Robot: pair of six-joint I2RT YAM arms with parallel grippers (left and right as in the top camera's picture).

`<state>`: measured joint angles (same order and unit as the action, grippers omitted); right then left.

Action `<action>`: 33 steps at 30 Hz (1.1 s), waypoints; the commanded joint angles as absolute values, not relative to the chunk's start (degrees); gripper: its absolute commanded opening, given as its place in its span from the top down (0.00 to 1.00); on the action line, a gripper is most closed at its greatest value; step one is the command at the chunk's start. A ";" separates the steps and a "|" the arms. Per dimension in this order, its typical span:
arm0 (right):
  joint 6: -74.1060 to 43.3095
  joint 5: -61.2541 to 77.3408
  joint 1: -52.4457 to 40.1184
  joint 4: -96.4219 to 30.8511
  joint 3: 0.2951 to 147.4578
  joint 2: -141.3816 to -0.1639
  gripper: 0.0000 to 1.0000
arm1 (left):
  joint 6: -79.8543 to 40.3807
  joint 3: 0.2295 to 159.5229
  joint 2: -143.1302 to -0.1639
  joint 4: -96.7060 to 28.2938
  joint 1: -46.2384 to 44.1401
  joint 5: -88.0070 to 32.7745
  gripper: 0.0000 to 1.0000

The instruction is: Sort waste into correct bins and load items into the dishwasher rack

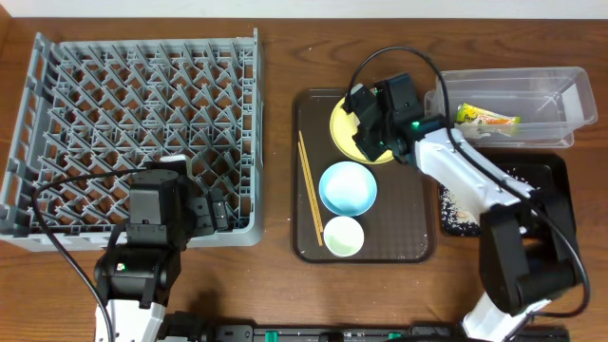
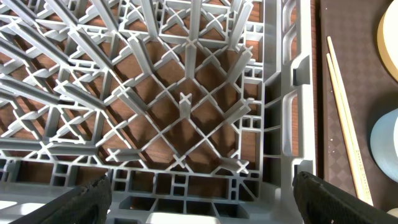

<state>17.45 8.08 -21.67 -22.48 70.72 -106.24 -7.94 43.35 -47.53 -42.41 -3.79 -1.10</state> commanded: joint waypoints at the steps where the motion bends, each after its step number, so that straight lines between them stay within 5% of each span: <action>1: 17.32 7.46 -21.63 -21.85 71.68 -106.54 0.76 | -8.71 44.49 -47.48 -42.39 -3.44 -0.80 0.05; 9: 13.61 7.46 -21.52 -23.64 71.70 -104.88 0.68 | -8.71 44.49 -47.48 -42.39 -3.44 -0.82 0.05; 15: 4.45 7.49 -18.22 -31.07 71.70 -94.80 0.99 | -8.71 44.49 -47.48 -42.39 -3.44 -0.80 0.05; 25: -8.45 6.15 -10.52 -65.17 71.05 -86.11 0.99 | -8.71 44.49 -47.48 -42.37 -3.44 -0.82 0.05; 33: -22.70 3.33 -7.97 -70.15 63.07 -86.08 0.99 | -8.71 44.49 -47.48 -42.39 -3.44 -0.80 0.05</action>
<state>-13.87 5.50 -9.58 -69.93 66.00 -85.67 -7.94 43.40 -47.53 -42.30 -3.79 -1.10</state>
